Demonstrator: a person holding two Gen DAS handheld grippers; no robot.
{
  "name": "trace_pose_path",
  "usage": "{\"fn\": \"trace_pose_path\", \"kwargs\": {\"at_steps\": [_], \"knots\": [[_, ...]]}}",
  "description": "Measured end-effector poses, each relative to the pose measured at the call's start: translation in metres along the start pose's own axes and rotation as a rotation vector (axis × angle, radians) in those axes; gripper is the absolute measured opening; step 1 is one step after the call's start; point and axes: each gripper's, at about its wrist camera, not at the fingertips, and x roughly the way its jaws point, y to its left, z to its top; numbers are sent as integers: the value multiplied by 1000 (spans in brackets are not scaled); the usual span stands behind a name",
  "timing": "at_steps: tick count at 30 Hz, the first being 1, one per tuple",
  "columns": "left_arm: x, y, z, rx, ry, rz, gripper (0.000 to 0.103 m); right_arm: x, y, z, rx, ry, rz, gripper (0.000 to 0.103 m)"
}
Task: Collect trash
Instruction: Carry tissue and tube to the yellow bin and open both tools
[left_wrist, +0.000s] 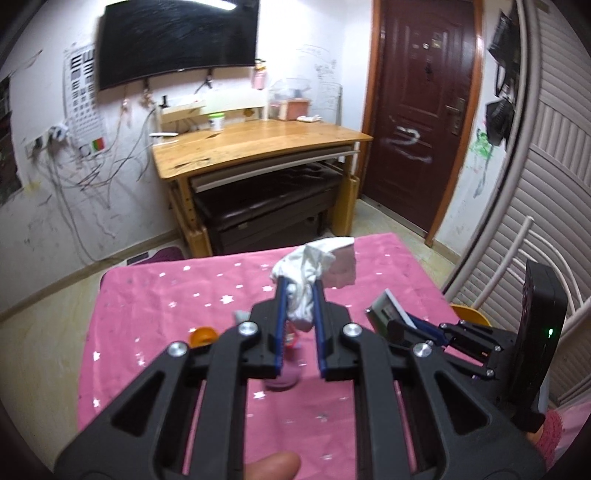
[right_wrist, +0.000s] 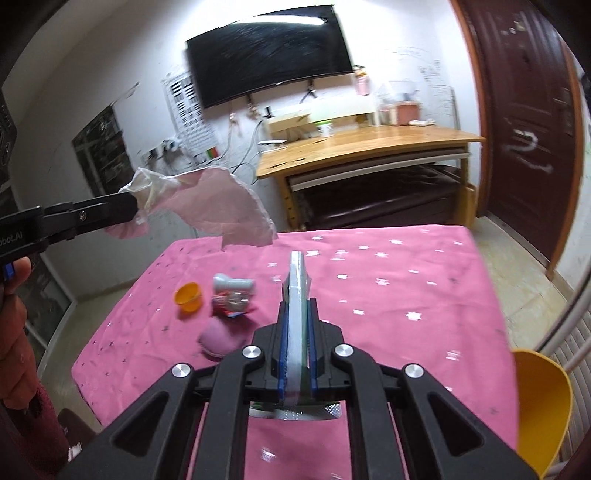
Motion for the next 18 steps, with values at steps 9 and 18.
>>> {"fn": "trace_pose_path", "kwargs": {"at_steps": [9,18], "knots": [[13,-75,3,111,18,-62,12,-47,-76,-20,100,-61,-127,3],[41,-160,-5,220,73,-137,12,-78,-145,-54,192,-85,-315,3]]}}
